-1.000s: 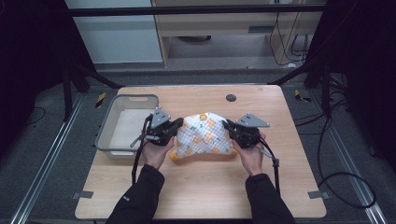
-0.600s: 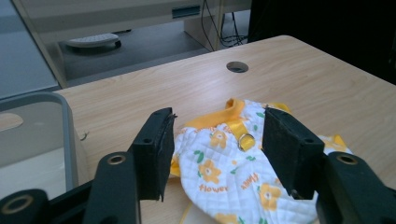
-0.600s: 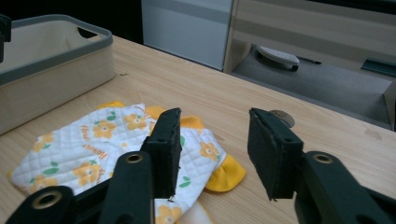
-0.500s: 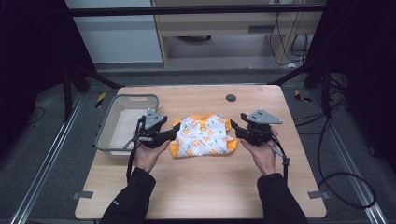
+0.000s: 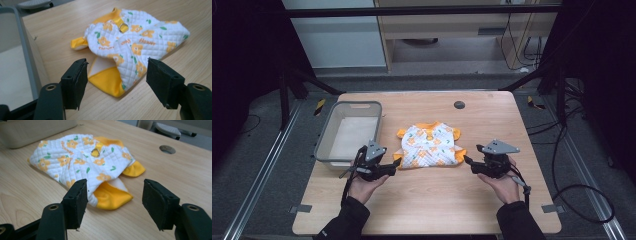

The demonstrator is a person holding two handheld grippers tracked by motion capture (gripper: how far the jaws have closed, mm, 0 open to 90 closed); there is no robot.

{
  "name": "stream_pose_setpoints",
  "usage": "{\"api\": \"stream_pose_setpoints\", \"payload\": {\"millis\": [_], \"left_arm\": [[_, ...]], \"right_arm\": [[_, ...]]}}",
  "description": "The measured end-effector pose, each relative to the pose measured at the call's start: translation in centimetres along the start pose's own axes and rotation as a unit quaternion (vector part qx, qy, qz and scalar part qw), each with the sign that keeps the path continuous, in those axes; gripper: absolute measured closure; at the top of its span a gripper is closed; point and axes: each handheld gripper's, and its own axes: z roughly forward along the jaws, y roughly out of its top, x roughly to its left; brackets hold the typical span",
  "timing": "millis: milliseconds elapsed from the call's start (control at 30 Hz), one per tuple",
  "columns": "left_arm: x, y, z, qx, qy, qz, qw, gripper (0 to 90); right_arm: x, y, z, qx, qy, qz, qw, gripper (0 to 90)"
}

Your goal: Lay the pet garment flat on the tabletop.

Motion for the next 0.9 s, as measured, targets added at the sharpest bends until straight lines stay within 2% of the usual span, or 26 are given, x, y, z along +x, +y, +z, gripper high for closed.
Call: {"api": "stream_pose_setpoints", "payload": {"millis": [133, 233, 333, 367, 533, 633, 667, 700, 800, 833, 867, 900], "left_arm": [[-0.2, -1.0, 1.1, 0.016, -0.008, -0.009, 0.9998, 32.6], [-0.7, -2.0, 2.6, 0.045, -0.002, 0.007, 0.9990, 32.8], [-0.7, -2.3, 3.3, 0.052, -0.001, 0.007, 0.9986, 33.6], [-0.7, -2.4, 3.8, 0.057, -0.001, 0.008, 0.9983, 34.0], [-0.7, -2.7, 4.9, 0.067, 0.001, 0.021, 0.9975, 38.2], [-0.7, -2.7, 5.2, 0.069, -0.004, 0.017, 0.9975, 45.1], [-0.7, -2.8, 5.4, 0.071, -0.013, 0.010, 0.9973, 45.1], [-0.8, -2.8, 5.7, 0.076, -0.016, 0.007, 0.9970, 51.4], [-1.0, -2.8, 6.0, 0.081, -0.019, 0.009, 0.9965, 58.9], [-1.0, -2.8, 6.1, 0.081, -0.018, 0.010, 0.9965, 58.9], [-1.1, -2.7, 6.1, 0.080, -0.021, 0.007, 0.9966, 63.3], [-1.1, -2.7, 6.1, 0.079, -0.021, 0.006, 0.9967, 69.1]], "right_arm": [[0.2, -1.0, 0.9, 0.011, 0.006, 0.004, 0.9999, 37.0], [0.4, -1.8, 2.3, 0.027, 0.016, 0.001, 0.9995, 38.5], [0.6, -2.0, 2.9, 0.037, 0.019, -0.005, 0.9991, 39.5], [1.0, -2.3, 3.7, 0.052, 0.019, -0.013, 0.9984, 40.5], [1.5, -2.8, 5.2, 0.071, 0.025, -0.023, 0.9969, 42.6], [1.6, -2.8, 5.8, 0.074, 0.030, -0.026, 0.9964, 44.5], [1.6, -2.8, 5.8, 0.074, 0.030, -0.026, 0.9964, 44.5], [1.7, -2.8, 6.2, 0.073, 0.036, -0.024, 0.9964, 47.3], [1.7, -2.8, 6.6, 0.075, 0.038, -0.023, 0.9962, 52.3], [1.8, -2.8, 6.7, 0.078, 0.039, -0.024, 0.9959, 54.7], [1.8, -2.8, 6.8, 0.081, 0.038, -0.027, 0.9956, 58.3], [1.8, -2.8, 7.0, 0.086, 0.037, -0.030, 0.9951, 65.9]]}}
